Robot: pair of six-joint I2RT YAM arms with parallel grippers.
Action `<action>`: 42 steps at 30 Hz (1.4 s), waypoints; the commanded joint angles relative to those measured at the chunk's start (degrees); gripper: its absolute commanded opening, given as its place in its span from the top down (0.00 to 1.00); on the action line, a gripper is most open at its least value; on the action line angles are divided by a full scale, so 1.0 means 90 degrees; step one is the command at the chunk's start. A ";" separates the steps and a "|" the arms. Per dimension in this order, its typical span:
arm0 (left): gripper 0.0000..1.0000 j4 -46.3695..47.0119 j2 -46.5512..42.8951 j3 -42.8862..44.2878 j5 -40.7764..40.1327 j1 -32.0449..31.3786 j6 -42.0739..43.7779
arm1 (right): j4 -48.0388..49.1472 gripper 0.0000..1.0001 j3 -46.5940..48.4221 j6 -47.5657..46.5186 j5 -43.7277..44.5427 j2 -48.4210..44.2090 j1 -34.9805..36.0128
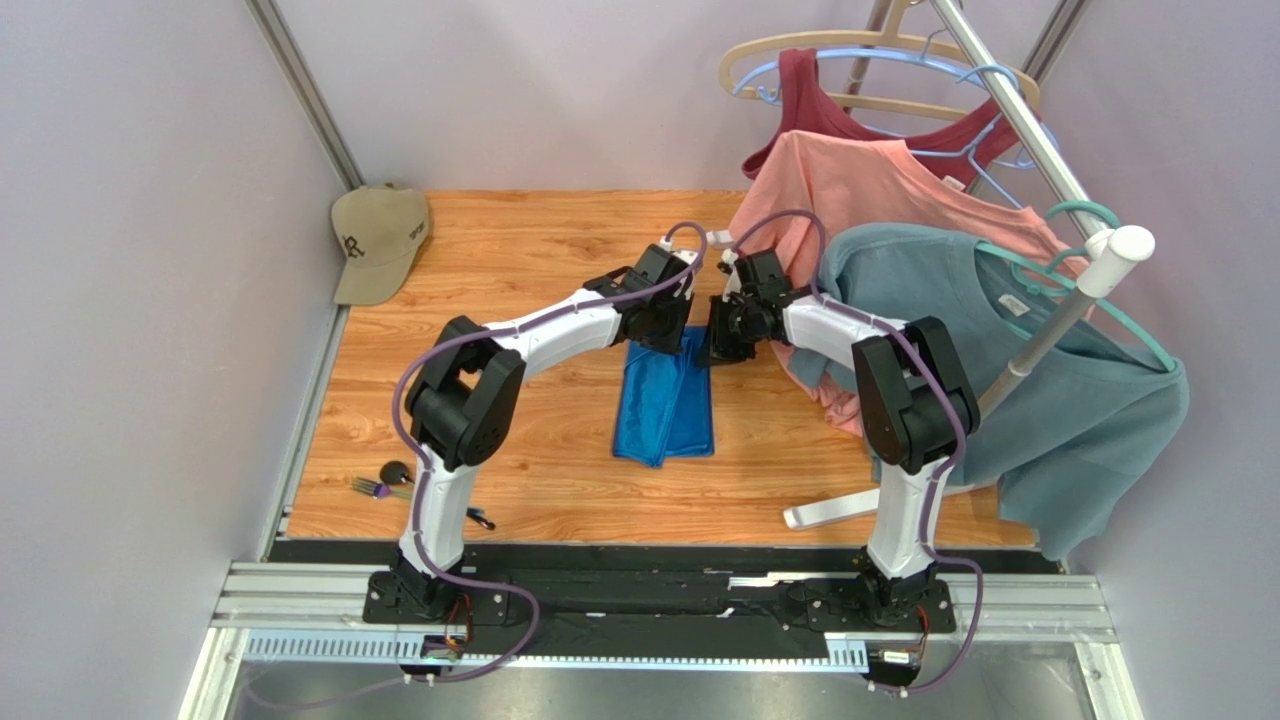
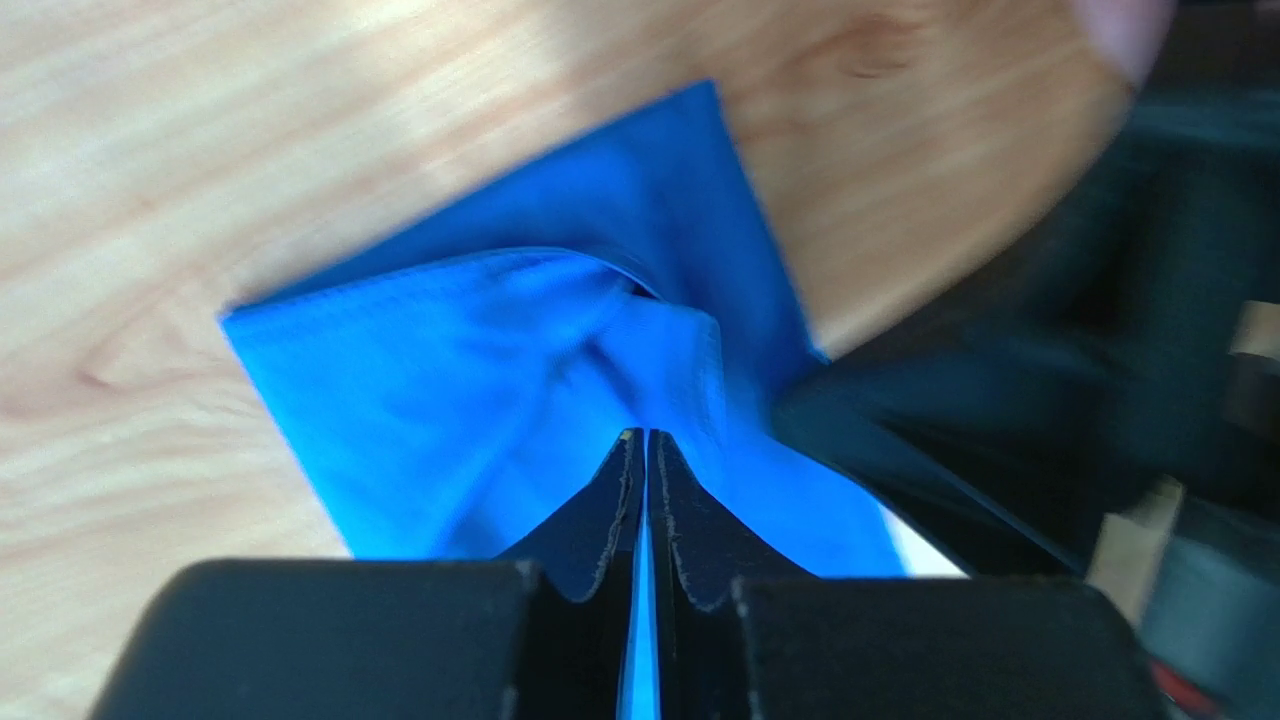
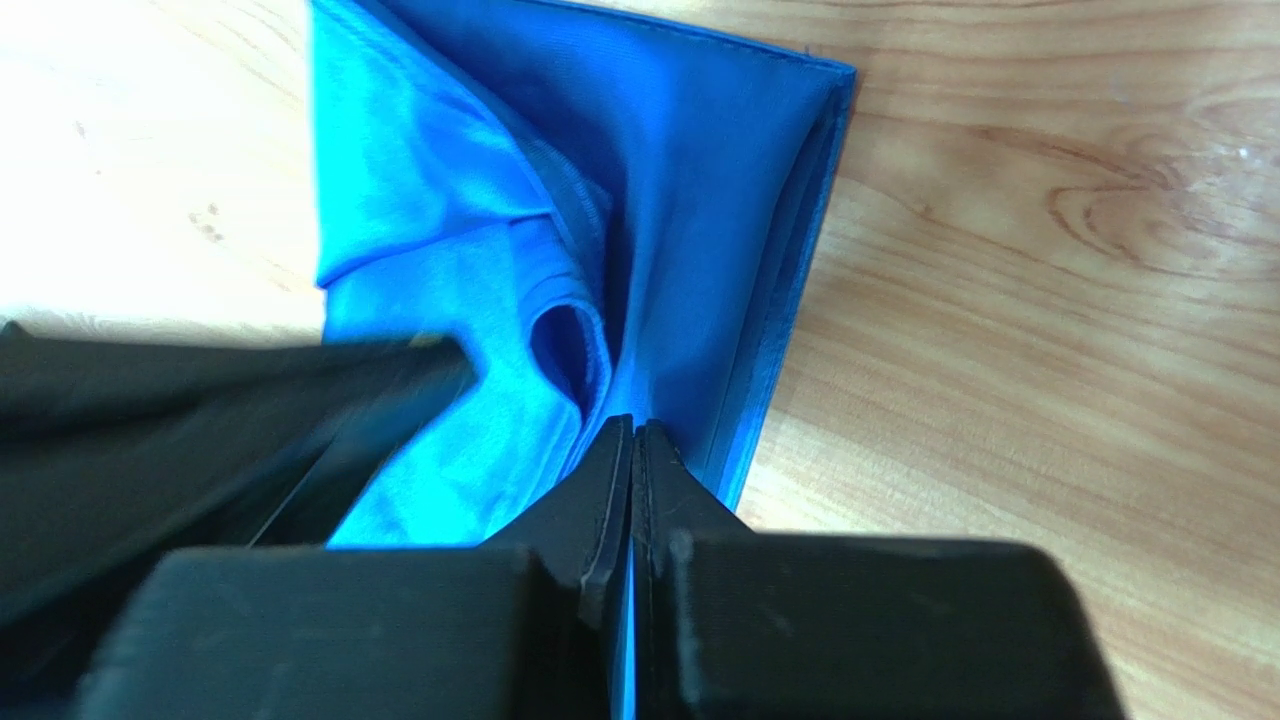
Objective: Fold the napkin into a case and place the utensils inside
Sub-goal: Smooth out the 2/3-rectangle-folded napkin at the center of the board.
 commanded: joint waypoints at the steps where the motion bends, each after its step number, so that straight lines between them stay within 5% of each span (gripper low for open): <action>1: 0.94 0.0628 -0.0501 0.0059 0.0758 -0.0013 -0.0725 | 0.0209 1.00 0.0090 0.0096 -0.0070 0.0193 -0.0021; 17: 0.98 -0.0007 0.0584 0.0958 0.0808 -0.0013 -0.0590 | 0.0180 1.00 0.0090 0.0154 0.0018 0.0242 -0.0020; 42: 1.00 -0.0945 0.1415 0.1955 -0.0745 0.0280 0.0456 | 0.0131 1.00 0.0149 0.0154 -0.0060 0.0262 -0.0011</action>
